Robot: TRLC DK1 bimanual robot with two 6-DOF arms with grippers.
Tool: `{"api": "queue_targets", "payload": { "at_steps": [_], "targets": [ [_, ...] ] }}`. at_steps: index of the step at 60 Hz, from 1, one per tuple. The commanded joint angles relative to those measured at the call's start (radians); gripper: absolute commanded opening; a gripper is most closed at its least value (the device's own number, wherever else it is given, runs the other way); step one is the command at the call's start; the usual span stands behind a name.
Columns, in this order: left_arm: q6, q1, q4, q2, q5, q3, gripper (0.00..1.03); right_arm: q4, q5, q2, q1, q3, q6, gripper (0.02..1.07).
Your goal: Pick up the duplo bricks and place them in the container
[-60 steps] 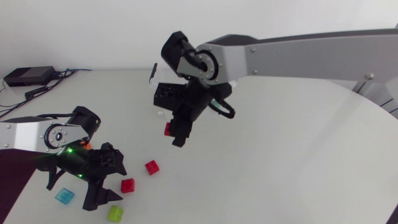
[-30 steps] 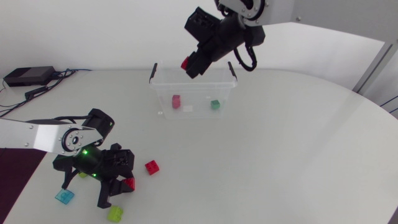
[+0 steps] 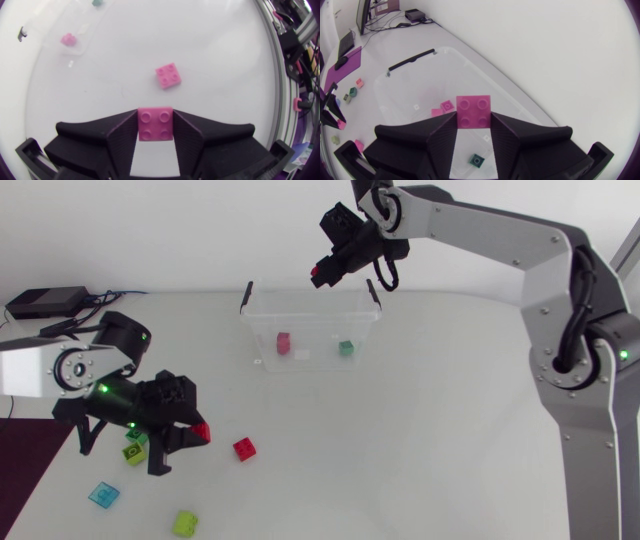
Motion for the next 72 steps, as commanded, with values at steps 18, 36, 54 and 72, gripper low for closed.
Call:
{"api": "queue_targets", "payload": {
  "at_steps": [18,36,54,72],
  "targets": [
    [-0.229,0.01,0.044,0.037,0.193,0.307,0.35,-0.044,0.021,0.064,-0.024,0.065,0.046,1.02],
    [-0.469,-0.038,0.281,0.158,0.223,0.491,0.36,0.118,0.017,-0.265,0.045,-0.403,-0.007,1.02],
    [-0.627,-0.044,0.387,0.504,0.222,0.813,0.37,0.182,0.02,-0.51,0.175,-0.728,-0.026,1.02],
    [-0.667,-0.053,0.39,0.692,0.217,1.002,0.99,0.21,0.01,-0.576,0.281,-0.93,-0.066,1.02]
  ]
}}
